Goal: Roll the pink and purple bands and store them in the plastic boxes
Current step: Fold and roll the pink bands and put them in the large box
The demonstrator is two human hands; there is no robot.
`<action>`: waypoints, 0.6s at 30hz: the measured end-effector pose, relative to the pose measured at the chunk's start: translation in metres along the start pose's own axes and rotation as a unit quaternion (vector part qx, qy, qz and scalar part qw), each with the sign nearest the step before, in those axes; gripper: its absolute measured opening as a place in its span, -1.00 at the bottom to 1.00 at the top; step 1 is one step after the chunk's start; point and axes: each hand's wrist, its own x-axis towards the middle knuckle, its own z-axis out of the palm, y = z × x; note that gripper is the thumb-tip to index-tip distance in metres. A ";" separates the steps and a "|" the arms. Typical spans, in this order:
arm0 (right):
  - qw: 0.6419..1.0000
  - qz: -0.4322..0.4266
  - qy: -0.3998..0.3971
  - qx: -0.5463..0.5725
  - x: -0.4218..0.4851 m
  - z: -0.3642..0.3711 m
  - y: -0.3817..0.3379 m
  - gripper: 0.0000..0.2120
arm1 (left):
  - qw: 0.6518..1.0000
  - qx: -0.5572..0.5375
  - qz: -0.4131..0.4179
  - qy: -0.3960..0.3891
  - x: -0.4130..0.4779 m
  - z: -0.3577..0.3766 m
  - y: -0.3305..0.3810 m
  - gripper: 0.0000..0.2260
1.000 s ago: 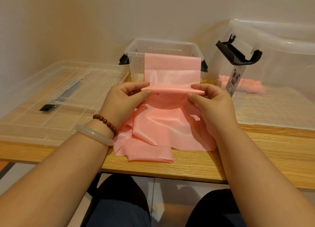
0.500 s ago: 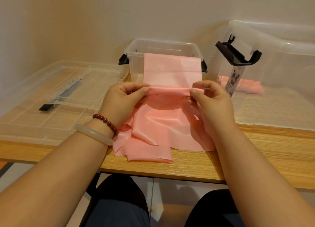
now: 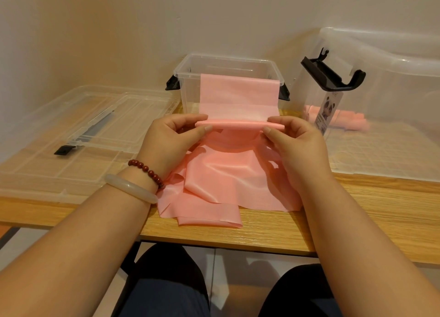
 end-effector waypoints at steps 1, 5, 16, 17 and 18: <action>1.000 0.000 0.008 0.004 0.000 0.000 0.000 -0.88 | 1.000 0.002 0.001 0.000 0.001 -0.001 -0.001 -0.83; 1.000 -0.003 0.020 0.009 0.000 0.002 -0.001 -0.93 | 1.000 -0.018 0.003 0.006 0.002 0.000 -0.002 -0.88; 0.998 -0.009 0.017 0.066 0.000 0.005 -0.001 -0.87 | 0.999 -0.039 0.016 0.005 0.002 0.002 -0.001 -0.84; 0.998 -0.012 0.014 0.065 0.000 0.005 -0.001 -0.86 | 0.999 -0.040 0.020 0.005 0.002 0.001 -0.001 -0.84; 0.998 -0.009 0.012 0.068 0.000 0.005 -0.001 -0.88 | 0.999 -0.042 0.021 0.006 0.002 0.001 -0.001 -0.84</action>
